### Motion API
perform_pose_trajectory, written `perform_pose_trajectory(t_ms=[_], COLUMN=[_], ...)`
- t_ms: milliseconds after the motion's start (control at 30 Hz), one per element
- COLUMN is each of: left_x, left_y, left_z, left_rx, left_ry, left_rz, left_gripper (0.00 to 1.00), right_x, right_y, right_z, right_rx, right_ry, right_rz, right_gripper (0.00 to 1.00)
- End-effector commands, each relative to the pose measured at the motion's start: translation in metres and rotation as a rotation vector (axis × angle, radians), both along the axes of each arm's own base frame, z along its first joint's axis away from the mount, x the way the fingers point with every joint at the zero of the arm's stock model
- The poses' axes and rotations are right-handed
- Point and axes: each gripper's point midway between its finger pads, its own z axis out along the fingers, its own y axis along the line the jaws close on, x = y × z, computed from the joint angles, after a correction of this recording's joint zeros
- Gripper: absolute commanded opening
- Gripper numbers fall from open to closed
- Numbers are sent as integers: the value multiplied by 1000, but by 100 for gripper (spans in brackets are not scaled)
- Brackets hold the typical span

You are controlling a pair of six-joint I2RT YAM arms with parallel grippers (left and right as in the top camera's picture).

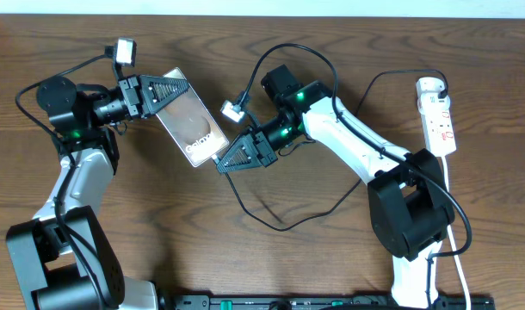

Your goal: Plug charger to phone and switch on socket

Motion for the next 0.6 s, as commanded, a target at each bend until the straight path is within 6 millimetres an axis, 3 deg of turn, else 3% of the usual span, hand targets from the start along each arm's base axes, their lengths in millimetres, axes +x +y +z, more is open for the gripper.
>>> perform_pose_trajectory(t_ms=[0, 567], left_x=[-3, -3], left_y=[-1, -1], left_z=[2, 2], left_rx=[6, 6], left_ry=[-16, -18], left_rz=[-7, -7], left_gripper=[7, 7], right_x=[-1, -3], right_y=[0, 0], right_z=[12, 18], right_rx=[42, 74], right_ry=[14, 32], right_rz=[8, 16], right_gripper=[1, 1])
